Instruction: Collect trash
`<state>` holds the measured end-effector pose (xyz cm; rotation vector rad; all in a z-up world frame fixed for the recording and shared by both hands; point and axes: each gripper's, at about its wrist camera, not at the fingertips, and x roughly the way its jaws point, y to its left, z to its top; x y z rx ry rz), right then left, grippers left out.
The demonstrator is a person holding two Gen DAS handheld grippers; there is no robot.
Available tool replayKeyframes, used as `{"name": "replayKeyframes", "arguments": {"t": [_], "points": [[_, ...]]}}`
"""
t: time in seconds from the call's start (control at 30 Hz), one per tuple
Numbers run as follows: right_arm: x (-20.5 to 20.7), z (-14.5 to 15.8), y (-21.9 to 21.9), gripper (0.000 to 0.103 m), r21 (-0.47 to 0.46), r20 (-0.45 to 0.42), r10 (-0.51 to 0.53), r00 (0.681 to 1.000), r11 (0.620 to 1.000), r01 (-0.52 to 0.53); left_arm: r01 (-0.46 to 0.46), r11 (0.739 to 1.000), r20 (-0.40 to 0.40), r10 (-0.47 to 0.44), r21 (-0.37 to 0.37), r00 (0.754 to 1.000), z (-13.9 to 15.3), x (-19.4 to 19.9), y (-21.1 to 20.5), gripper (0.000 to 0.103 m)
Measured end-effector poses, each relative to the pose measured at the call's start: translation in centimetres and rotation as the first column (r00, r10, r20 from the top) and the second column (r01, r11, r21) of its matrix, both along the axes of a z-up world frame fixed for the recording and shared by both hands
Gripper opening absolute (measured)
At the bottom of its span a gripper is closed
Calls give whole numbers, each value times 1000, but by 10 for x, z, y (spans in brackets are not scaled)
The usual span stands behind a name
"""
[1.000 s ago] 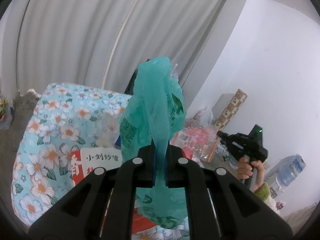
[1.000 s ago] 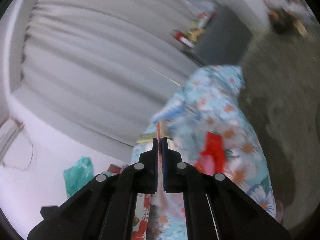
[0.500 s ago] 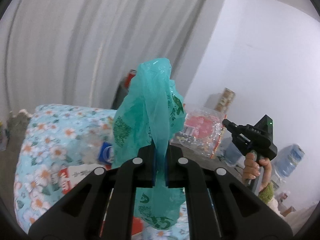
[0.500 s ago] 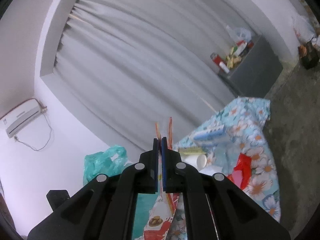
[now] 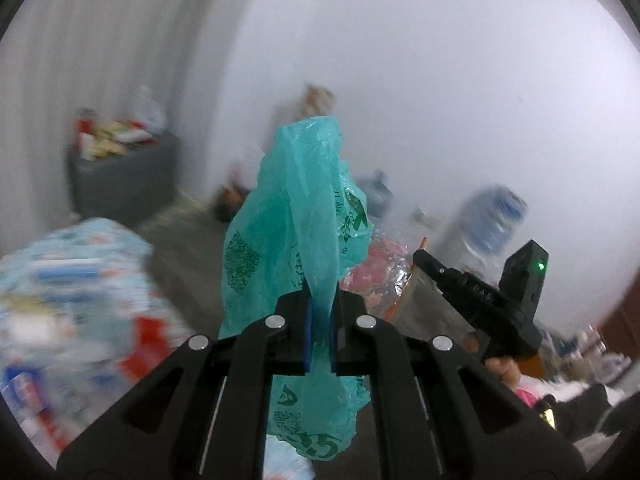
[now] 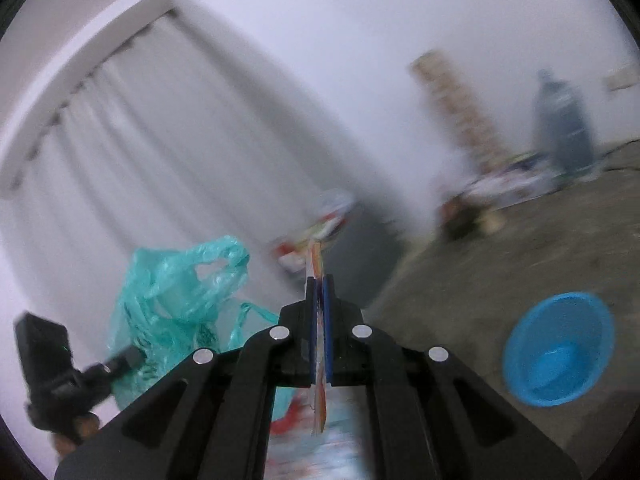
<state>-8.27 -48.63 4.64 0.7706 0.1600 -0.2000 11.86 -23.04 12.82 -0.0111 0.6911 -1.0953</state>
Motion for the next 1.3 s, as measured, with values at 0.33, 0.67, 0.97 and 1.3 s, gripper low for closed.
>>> {"name": "replayKeyframes", "arguments": {"t": [0.33,0.67,0.97,1.3], "points": [[-5,-107,-82,3,-16,-280,-289,915,955,297,223,942,-235,-164,252,958,-142,39,-220,4],[25,-233,-163,4,83,-457,-306,835,920,383,286,848,-303,-157,446,940,-288,54,-338,31],[27,-307,-184,39,185,-596,-245,765,885,427,215,863,-232,-117,457,966,-282,61,-333,72],[20,-264,-143,52,105,-578,-295,761,898,428,196,936,-115,-169,294,979,-156,41,-256,78]]}}
